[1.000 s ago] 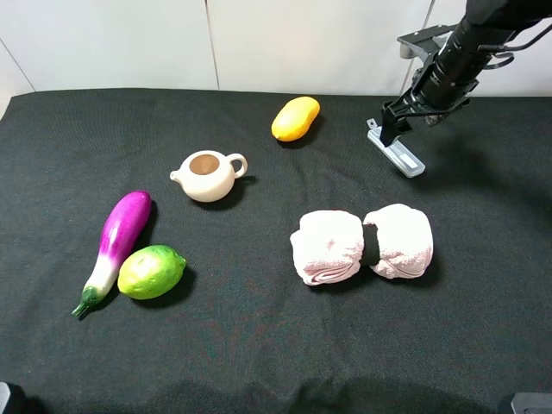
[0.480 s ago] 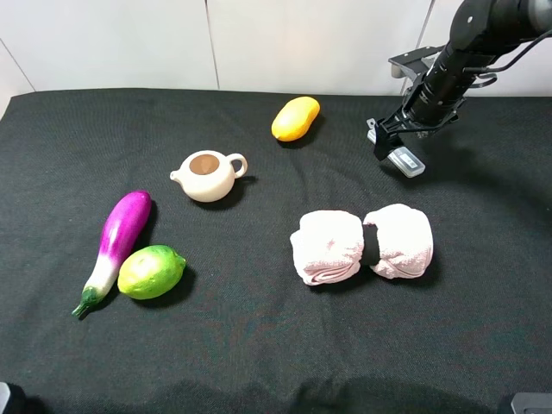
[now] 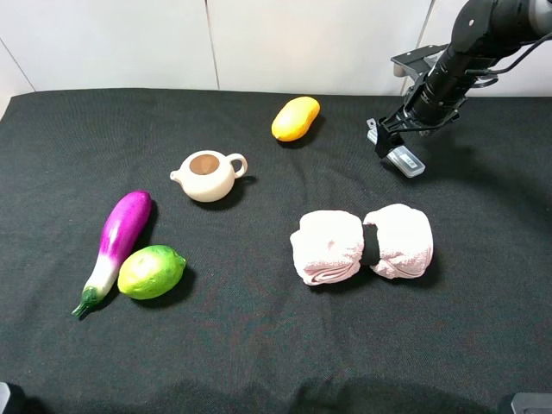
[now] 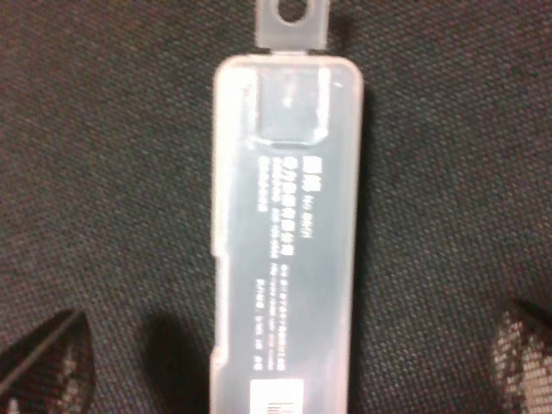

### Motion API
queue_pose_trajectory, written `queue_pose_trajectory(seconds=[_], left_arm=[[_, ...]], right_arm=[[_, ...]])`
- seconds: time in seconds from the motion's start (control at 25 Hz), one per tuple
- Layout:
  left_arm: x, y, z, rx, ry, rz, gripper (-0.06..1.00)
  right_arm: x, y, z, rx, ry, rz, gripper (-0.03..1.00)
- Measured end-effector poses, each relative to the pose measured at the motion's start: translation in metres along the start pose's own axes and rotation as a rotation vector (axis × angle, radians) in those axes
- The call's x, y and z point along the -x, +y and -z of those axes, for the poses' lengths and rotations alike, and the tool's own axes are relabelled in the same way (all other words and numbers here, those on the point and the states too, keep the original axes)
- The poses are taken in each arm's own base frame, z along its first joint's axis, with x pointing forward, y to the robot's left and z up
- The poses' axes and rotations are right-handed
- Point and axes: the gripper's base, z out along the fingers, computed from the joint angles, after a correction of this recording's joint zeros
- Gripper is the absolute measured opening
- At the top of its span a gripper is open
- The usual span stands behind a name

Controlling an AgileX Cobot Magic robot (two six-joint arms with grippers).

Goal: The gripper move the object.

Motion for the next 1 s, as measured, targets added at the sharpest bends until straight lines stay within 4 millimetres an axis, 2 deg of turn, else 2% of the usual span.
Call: queue_pose_trajectory(seconds=[0.36, 0.6, 1.0], left_arm=[[0.000, 0.000, 0.000, 0.000, 0.000, 0.000, 0.79], [0.000, 0.000, 0.000, 0.000, 0.000, 0.000, 0.79], [0.000, 0.000, 0.000, 0.000, 0.000, 0.000, 0.79]], right_arm=[[0.000, -0.004, -0.001, -0.008, -0.007, -0.001, 0.69], [-0.005, -0.003, -0.015, 0.009, 0.024, -0.010, 0.69], [-0.007, -0.004, -0.024, 0.013, 0.036, -0.013, 0.69]])
